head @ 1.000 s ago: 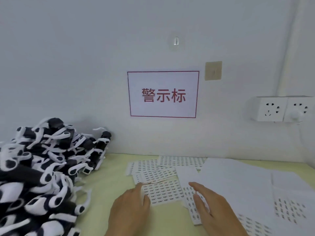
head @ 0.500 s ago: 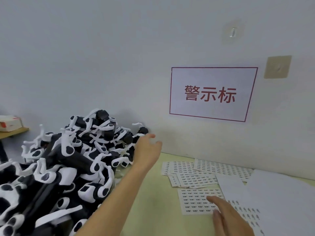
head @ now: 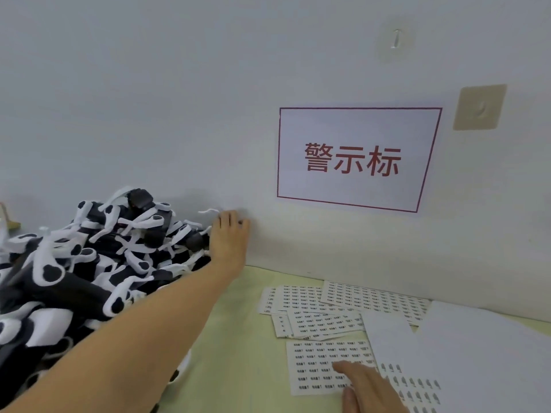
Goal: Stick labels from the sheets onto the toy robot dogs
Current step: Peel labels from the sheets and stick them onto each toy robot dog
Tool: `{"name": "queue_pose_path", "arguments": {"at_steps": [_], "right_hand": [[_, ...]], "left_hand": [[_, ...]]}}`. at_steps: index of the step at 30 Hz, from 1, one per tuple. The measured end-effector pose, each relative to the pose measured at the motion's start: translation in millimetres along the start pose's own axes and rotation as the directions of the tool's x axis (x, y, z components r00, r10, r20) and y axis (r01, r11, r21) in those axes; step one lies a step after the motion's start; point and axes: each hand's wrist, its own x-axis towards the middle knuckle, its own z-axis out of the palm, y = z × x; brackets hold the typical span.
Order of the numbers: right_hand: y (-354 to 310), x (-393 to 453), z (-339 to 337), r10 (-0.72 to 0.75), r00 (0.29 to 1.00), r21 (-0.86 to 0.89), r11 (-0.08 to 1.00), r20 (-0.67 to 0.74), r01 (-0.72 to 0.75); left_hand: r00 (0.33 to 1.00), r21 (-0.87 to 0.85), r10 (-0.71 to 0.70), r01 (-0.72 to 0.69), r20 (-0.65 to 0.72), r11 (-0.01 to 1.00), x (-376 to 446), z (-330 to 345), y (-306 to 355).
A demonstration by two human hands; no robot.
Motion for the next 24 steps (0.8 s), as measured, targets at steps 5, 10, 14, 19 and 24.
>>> {"name": "queue_pose_path", "arguments": {"at_steps": [5, 10, 14, 19, 24], "right_hand": [[8, 6, 3, -0.008, 0.999, 0.005, 1.0, -0.049, 0.008], [5, 7, 8, -0.018, 0.984, 0.047, 0.999, -0.176, 0.027], [-1, 8, 6, 0.015, 0.962, 0.021, 1.0, -0.272, -0.01], [-2, 1, 7, 0.085, 0.961, 0.019, 0.996, -0.262, -0.082], [-8, -2, 3, 0.148, 0.951, 0.068, 0.989, -0.272, -0.134]], "left_hand": [[0.996, 0.129, -0.014, 0.003, 0.086, 0.992, 16, 0, -6], [0.976, 0.161, -0.008, -0.028, 0.218, 0.986, 30, -2, -15], [0.967, 0.143, 0.1, -0.136, 0.232, 0.98, 32, -7, -22], [0.967, -0.073, 0.186, -0.175, 0.174, 0.982, 27, -23, -30], [0.971, -0.411, 0.123, -0.03, 0.203, 0.911, 22, -50, -31]]}}
